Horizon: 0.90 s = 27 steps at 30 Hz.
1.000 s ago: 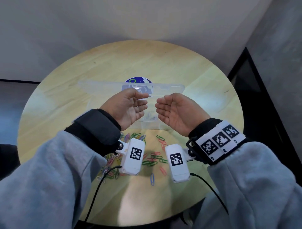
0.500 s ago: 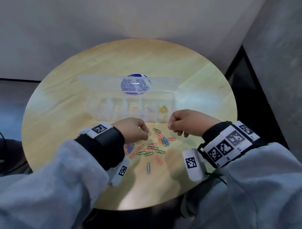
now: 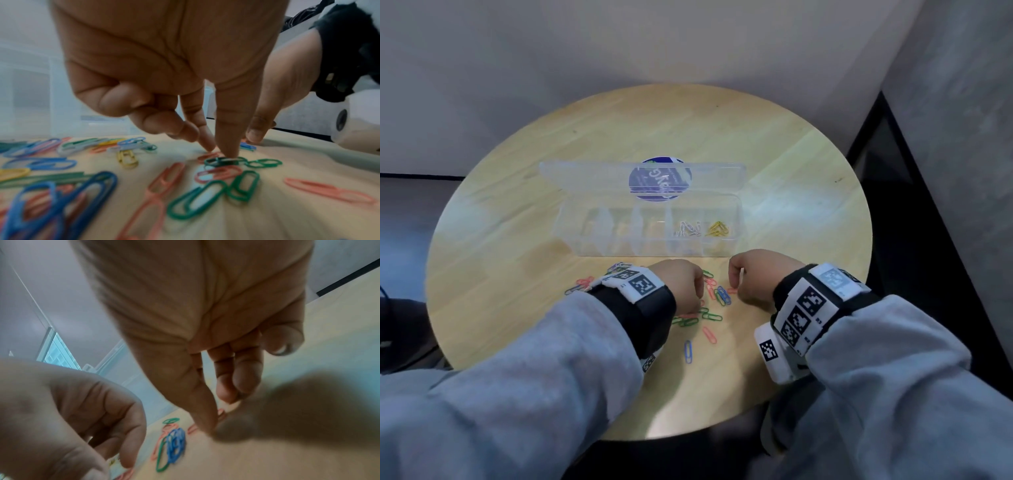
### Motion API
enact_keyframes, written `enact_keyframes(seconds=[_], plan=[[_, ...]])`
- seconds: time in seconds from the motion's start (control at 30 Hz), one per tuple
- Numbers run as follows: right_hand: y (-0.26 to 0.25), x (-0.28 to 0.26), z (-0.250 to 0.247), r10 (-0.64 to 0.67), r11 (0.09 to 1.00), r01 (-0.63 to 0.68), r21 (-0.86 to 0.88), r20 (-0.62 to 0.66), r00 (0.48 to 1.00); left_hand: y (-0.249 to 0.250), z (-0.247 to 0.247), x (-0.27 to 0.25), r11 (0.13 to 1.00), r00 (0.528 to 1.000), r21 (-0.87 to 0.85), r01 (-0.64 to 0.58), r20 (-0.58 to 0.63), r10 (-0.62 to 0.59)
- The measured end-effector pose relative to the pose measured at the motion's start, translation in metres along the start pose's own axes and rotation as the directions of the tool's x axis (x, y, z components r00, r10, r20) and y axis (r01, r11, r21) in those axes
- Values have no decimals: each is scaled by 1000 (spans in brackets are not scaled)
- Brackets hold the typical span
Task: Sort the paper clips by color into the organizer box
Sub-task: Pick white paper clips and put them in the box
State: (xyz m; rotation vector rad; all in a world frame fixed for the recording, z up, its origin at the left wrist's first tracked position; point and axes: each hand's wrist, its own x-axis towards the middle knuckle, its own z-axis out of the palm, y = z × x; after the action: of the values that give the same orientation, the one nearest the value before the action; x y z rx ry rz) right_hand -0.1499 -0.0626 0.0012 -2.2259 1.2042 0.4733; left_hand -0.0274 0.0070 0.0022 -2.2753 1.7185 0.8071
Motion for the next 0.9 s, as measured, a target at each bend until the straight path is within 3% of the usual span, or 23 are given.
enact_keyframes(seconds=[0.3, 0.43, 0.53, 0.67, 0.73, 0.83, 0.9], plan=[[1, 4, 5, -16, 999, 18, -34, 56, 998, -8, 6, 3, 997, 998, -62, 40, 49, -37], [7, 6, -4, -72, 972, 47, 229, 99, 993, -22, -1, -3, 951, 995, -292, 101, 53, -90], [6, 4, -12, -133, 831, 79, 551, 59, 989, -37, -12, -7, 819, 993, -562, 114, 69, -91], [-5, 4, -7, -169, 806, 37, 590, 170, 971, -56, -23, -12, 525, 990, -840, 136, 97, -102], [-9, 7, -1, -150, 779, -13, 627, 206, 967, -63, -25, -12, 425, 990, -896, 127, 88, -110], [-11, 8, 0, -104, 728, -64, 683, 202, 974, -69, -24, -14, 373, 989, -919, 128, 90, -119], [-12, 9, 0, -82, 801, -32, 597, 163, 983, -70, -21, -15, 389, 986, -908, 153, 113, -124]])
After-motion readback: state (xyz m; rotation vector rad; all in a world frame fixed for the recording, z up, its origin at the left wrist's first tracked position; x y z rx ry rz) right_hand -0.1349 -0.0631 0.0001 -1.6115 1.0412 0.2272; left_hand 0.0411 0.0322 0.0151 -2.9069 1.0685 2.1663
